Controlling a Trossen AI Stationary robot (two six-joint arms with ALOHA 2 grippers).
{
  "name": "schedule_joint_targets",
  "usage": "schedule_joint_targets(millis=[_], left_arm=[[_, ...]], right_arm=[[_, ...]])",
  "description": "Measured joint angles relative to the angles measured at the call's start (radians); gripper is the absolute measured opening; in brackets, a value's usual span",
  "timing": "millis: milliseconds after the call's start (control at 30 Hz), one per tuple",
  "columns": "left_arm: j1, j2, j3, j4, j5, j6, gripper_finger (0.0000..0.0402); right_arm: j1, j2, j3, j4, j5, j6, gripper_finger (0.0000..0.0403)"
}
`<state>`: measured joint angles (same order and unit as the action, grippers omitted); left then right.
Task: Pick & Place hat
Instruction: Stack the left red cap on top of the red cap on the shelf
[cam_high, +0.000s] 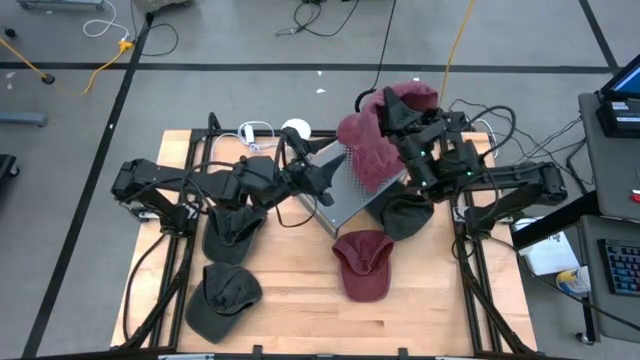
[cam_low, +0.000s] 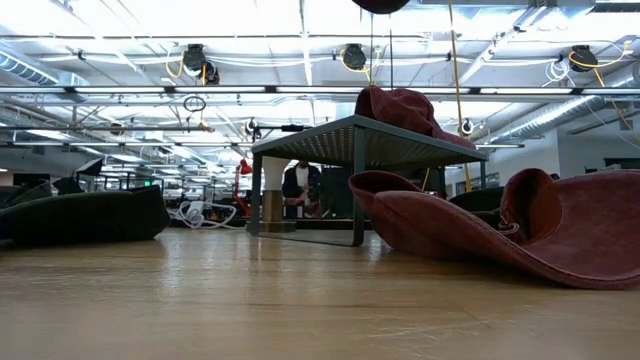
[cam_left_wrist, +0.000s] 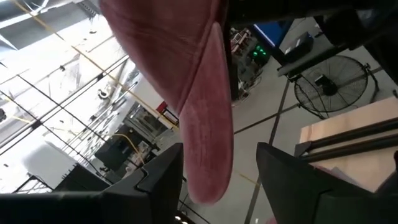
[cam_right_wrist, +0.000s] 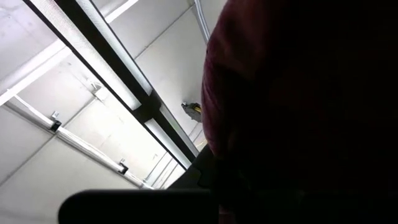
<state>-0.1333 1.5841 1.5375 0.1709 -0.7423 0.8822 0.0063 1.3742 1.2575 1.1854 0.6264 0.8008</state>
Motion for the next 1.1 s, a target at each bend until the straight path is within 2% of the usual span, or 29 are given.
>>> schedule_joint_targets(millis=[267,533,667,867,933,1100], left_arm=[[0.008,0.0,0.0,-0.003,-0.129,-0.008,0.0203],[0.036,0.0,0.0,-0.016,-0.123,-0.097,0.0196],[0.036,0.0,0.0,-0.01,-0.123,-0.11,0.0151],[0.027,0.0,0.0,-0.004,-0.13,-0.11,0.0047],[0.027,-0.001,0.0,-0.003,-0.141,-0.11,0.0016],[0.024,-0.002,0.001,0.025,-0.199,-0.071,0.0011]], right_arm=[[0.014,0.058,0.055,-0.001,-0.001,0.006,0.0],[0.029,0.084,0.063,-0.001,-0.001,0.06,0.0],[0.029,0.083,0.063,0.001,0.0,0.051,0.0],[0.03,0.076,0.063,-0.007,-0.003,0.055,0.0017],[0.03,0.077,0.063,-0.008,-0.045,0.042,0.0026],[0.033,0.072,0.063,-0.013,-0.108,0.023,0.0069]])
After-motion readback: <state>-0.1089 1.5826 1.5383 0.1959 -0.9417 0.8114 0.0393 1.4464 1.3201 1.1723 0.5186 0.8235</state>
